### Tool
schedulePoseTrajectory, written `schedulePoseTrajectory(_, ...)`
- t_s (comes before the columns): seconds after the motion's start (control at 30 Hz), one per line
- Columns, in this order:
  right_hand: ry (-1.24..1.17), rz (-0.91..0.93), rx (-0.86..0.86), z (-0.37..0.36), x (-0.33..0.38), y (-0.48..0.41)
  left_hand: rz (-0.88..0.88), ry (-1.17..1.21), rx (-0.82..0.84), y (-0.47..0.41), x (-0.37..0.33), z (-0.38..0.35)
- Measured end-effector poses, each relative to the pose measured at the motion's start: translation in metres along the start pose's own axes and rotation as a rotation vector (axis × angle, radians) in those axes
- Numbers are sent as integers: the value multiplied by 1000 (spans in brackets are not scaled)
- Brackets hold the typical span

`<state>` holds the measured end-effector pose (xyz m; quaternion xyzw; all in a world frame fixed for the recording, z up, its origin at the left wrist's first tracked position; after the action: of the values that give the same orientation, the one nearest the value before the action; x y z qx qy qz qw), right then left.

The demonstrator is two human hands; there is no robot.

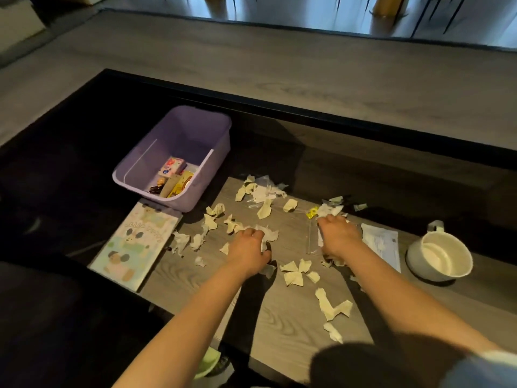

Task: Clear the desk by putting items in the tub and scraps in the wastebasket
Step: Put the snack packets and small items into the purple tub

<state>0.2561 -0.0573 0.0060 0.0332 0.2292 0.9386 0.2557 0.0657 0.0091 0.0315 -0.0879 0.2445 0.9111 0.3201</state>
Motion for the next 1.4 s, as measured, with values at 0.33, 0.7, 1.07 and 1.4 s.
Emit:
schedulePoseTrajectory(0.33,52,22,114,-4,-7,-16,66,75,-19,-5,-20,-16)
schedulePoseTrajectory(0.7,-790,125,-19,21,-19,15,39,437,-93,7,-40,-17)
schedulePoseTrajectory(1.07,-1490,132,151,48,18,52,104,876,-132,24,-45,-2)
schedulePoseTrajectory(1.4,-811,-32,-187,33,-10,-30,254,849,-231,26,9,7)
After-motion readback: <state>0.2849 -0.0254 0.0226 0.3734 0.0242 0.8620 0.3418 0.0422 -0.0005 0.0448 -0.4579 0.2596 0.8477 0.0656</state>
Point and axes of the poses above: each hand's wrist, its own y-axis away from the middle knuckle, its own z-axis out of the back of the hand, x = y × z, the point moved 5 cm from there along -y, towards the middle knuckle, and after that the axes turned 5 degrees about -z, right-handed, at the moved point
